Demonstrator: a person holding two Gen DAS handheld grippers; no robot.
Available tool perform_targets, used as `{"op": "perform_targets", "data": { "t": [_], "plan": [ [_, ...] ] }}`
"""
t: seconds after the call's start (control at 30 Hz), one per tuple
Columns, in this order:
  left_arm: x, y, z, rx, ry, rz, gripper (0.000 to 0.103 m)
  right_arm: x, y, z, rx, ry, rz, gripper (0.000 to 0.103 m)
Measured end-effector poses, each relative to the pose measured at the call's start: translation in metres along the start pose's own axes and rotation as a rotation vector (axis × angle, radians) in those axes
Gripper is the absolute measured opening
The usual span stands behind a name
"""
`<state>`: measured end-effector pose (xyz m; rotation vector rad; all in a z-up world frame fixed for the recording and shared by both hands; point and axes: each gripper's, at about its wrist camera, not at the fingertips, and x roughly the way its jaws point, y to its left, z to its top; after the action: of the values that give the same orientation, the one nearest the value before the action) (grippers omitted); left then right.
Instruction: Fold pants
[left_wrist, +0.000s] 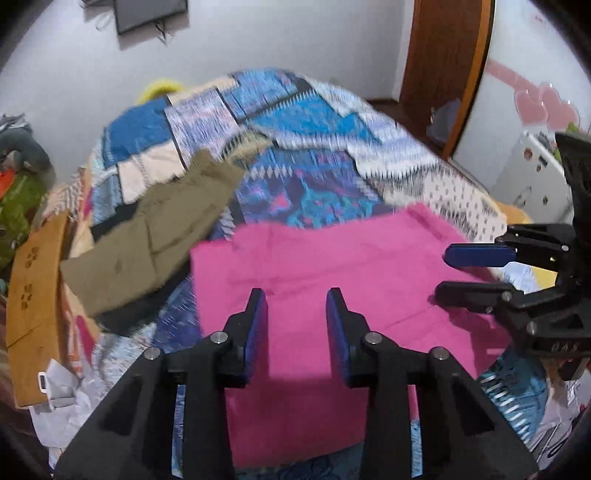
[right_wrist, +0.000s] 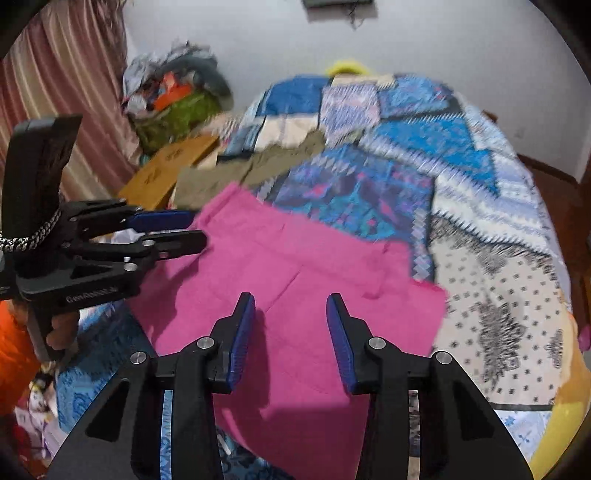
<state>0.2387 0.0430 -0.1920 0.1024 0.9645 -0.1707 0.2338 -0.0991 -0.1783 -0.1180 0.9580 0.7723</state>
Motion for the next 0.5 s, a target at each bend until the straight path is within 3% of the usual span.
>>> {"op": "perform_targets", "data": {
  "t": [0.03, 0.27, 0.37, 0.5],
  "plan": [
    [0.009, -0.001, -0.004, 0.010, 0.025, 0.008, 0.034, 0.005, -0.001, -0.002, -0.003, 0.021, 0.002, 0.037],
    [0.002, 0.004, -0.024, 0.015, -0.002, 0.012, 0.035, -0.005, -0.008, -0.017, 0.014, 0.010, 0.000, 0.037],
    [-0.003, 0.014, -0.033, -0.007, 0.005, 0.036, 0.036, -0.012, -0.015, -0.022, 0.024, 0.005, -0.041, 0.037],
    [-0.009, 0.038, -0.045, -0.076, 0.017, 0.021, 0.047, -0.024, -0.028, -0.035, 0.057, -0.002, -0.074, 0.037]
  ]
}}
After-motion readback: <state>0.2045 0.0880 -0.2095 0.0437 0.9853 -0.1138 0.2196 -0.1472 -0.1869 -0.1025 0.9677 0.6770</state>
